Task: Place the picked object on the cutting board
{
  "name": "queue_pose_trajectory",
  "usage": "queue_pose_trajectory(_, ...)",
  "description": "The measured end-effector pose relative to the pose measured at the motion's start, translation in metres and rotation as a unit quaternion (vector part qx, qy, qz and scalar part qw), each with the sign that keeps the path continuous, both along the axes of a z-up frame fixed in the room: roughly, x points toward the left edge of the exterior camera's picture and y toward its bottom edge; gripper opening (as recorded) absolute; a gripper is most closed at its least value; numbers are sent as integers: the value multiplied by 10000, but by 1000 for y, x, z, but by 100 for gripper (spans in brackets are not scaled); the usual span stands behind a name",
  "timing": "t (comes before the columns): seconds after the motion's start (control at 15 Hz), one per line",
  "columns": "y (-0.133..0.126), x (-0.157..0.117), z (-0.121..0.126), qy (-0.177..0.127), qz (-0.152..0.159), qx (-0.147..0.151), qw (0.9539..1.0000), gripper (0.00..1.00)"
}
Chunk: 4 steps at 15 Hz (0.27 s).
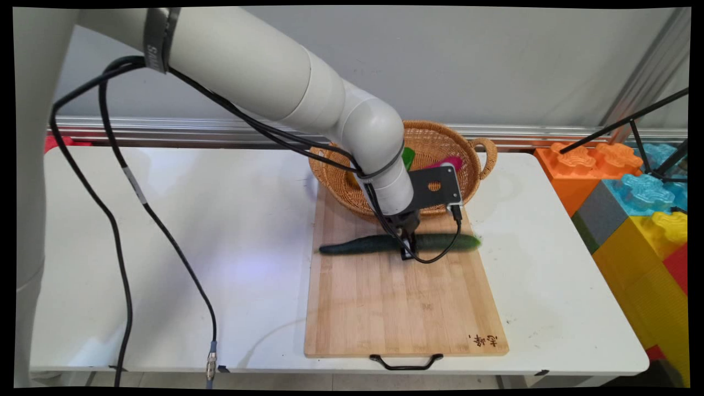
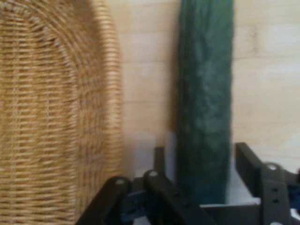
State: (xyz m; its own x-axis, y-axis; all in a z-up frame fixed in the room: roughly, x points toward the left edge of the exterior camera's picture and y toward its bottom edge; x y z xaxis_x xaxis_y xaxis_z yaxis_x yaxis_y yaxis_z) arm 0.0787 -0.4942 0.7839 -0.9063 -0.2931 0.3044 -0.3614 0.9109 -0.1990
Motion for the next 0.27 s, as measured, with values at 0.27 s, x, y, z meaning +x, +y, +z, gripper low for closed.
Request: queue_pose_trajectory(0.27, 0, -4, 3, 68, 33, 85, 9999, 100)
